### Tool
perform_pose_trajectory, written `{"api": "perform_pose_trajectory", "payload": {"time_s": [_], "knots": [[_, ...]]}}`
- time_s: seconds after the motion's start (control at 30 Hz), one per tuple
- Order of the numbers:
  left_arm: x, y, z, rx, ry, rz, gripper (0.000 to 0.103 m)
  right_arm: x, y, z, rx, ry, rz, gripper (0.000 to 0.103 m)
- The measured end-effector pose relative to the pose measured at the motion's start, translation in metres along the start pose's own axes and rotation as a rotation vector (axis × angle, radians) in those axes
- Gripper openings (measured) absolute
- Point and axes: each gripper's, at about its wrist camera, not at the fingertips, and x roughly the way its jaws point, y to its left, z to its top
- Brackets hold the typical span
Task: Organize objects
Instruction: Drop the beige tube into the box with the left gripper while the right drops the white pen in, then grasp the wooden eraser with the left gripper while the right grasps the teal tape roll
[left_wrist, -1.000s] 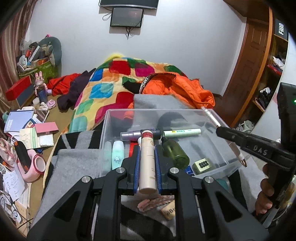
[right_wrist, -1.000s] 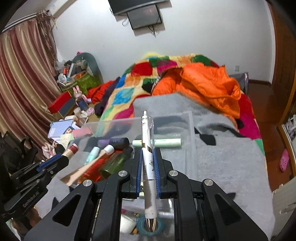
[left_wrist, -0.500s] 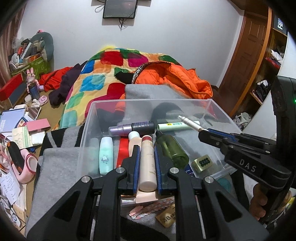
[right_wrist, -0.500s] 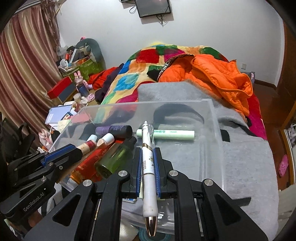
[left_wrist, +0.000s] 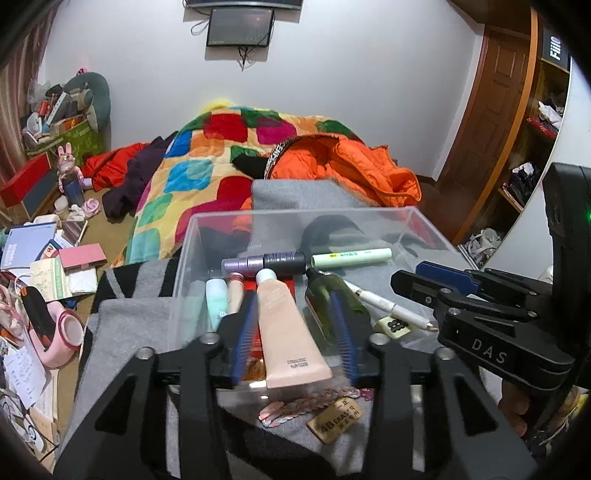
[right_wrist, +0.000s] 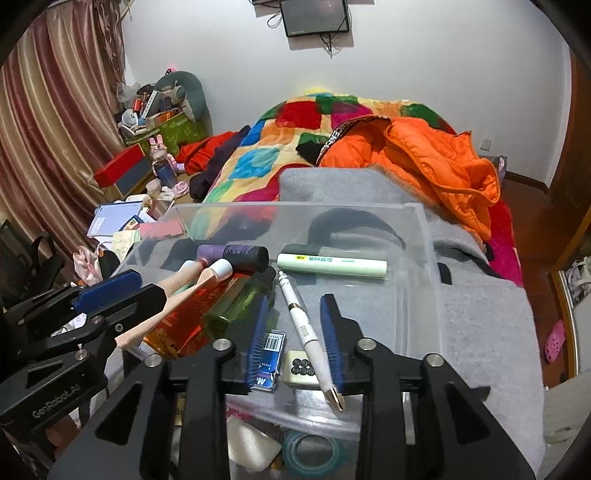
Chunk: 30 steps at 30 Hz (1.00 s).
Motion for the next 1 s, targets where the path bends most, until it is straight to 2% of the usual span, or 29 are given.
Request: {"api": "perform_pose_trajectory", "payload": {"time_s": [0.07, 0.23, 0.4, 0.47, 0.6, 0.77, 1.0], "knots": [[-0.007, -0.002, 0.001, -0.003, -0.017, 0.007, 0.061, -0.008, 0.001, -0.001, -0.005, -0.018, -0.012, 0.035], [-0.024, -0.004, 0.000, -0.007, -0.041, 0.020, 0.072, -0.029, 0.005, -0.004, -0.017, -0.062, -0.047, 0.050], [-0.039, -0.005, -0.009, 0.005, -0.053, 0.064, 0.080, -0.049, 0.006, -0.013, -0.030, -0.094, -0.095, 0.064], [-0.045, -0.005, -0.015, 0.008, -0.054, 0.080, 0.088, -0.057, 0.003, -0.018, -0.025, -0.103, -0.113, 0.069], [-0.052, -0.002, -0.030, 0.013, -0.038, 0.104, 0.091, -0.069, -0.005, -0.030, -0.002, -0.098, -0.134, 0.071], [-0.044, 0.003, -0.051, -0.011, 0.038, 0.086, 0.091, -0.072, -0.018, -0.047, 0.026, -0.059, -0.153, 0.071], [-0.017, -0.002, -0.075, -0.027, 0.145, 0.056, 0.091, -0.049, -0.026, -0.072, 0.055, 0.045, -0.144, 0.071]]}}
